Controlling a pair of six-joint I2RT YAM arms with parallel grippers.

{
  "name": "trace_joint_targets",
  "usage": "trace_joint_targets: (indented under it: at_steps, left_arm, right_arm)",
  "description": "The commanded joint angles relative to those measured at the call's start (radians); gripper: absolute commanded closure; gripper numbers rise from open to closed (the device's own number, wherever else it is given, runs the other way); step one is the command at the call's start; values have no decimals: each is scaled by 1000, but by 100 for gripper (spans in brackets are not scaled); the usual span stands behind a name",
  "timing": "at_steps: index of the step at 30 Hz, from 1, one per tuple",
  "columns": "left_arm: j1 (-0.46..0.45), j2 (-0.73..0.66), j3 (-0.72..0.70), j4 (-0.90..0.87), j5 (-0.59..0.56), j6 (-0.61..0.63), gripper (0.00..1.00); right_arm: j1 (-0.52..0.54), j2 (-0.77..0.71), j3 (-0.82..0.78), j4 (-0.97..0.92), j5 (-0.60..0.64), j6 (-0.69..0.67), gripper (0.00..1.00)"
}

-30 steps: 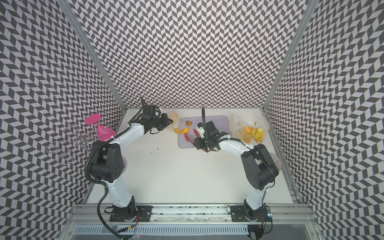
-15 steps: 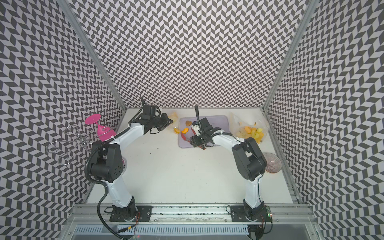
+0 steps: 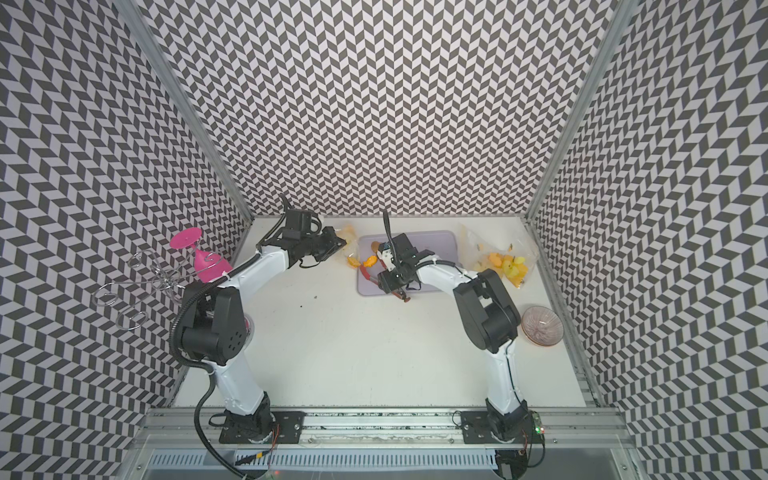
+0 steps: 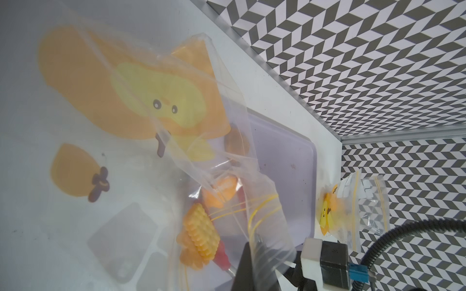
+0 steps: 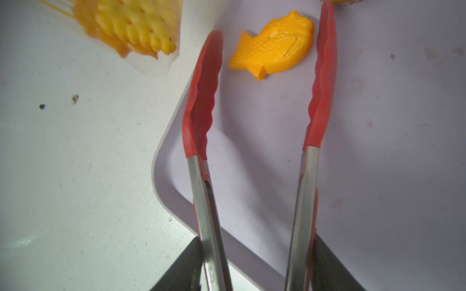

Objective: Put the cookies into a resealable bag to prevent moisture
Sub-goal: Pick up the cookie from the tray.

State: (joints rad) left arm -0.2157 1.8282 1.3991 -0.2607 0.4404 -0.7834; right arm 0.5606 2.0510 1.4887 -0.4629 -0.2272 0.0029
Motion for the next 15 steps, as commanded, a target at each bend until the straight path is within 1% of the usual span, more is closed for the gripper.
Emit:
trace_joint_targets:
  at_steps: [1,6,15]
  left_arm:
    - [1,-30,12,25,11,-7,100]
    - [2,-28,18,26,13,-9,100]
    - [-14,-6,30,40,28,-21,100]
  right_arm:
    - [6,5,19,33,20,-9,44]
    - [4,-33,-10,50,46,11,48]
    - [-11,-245,-207,125,149,104,53]
